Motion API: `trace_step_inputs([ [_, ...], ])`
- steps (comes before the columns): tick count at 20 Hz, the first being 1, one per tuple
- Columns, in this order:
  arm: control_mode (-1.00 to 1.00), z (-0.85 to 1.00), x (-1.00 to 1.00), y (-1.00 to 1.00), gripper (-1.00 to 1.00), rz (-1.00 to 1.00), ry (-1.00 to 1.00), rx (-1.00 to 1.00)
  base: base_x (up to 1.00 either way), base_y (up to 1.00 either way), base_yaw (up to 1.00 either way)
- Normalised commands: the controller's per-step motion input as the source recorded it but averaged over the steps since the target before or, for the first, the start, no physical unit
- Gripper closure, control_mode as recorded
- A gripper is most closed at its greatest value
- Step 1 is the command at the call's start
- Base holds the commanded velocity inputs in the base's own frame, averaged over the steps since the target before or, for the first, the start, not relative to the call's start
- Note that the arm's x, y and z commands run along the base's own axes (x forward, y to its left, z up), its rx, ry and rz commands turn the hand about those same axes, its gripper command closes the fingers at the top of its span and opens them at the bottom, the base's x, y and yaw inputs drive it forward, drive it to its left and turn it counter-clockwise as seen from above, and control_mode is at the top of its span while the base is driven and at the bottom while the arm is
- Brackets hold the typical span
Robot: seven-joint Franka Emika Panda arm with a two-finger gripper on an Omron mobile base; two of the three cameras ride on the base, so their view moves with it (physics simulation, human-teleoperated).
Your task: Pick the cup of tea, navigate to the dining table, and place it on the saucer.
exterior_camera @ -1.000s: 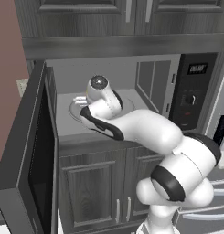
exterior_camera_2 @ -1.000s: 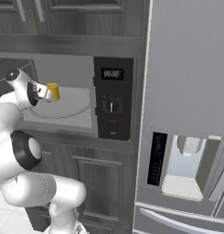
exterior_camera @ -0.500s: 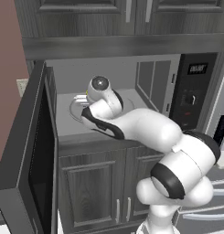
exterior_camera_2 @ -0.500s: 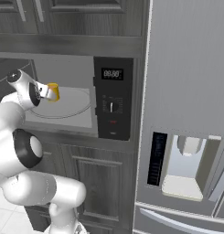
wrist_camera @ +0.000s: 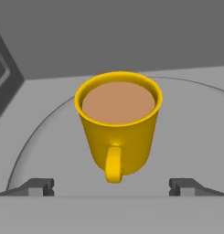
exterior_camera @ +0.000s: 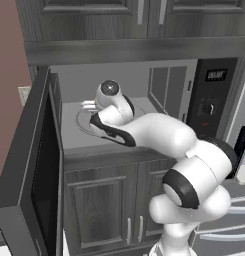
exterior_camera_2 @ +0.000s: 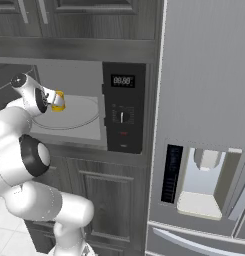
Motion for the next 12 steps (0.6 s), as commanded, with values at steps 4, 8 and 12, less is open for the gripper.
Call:
trace_step_inputs([
  [4,-1.00,0.00,0.30,0.00,-1.00,0.00,-0.01,0.00,0.00,0.00,0.00],
  [8,-1.00,0.00,0.31,0.00,-1.00,0.00,0.00,0.00,0.00,0.00,0.00],
  [12,-1.00,-0.07,0.00,0.00,-1.00,0.00,0.00,0.00,0.00,0.00,0.00],
])
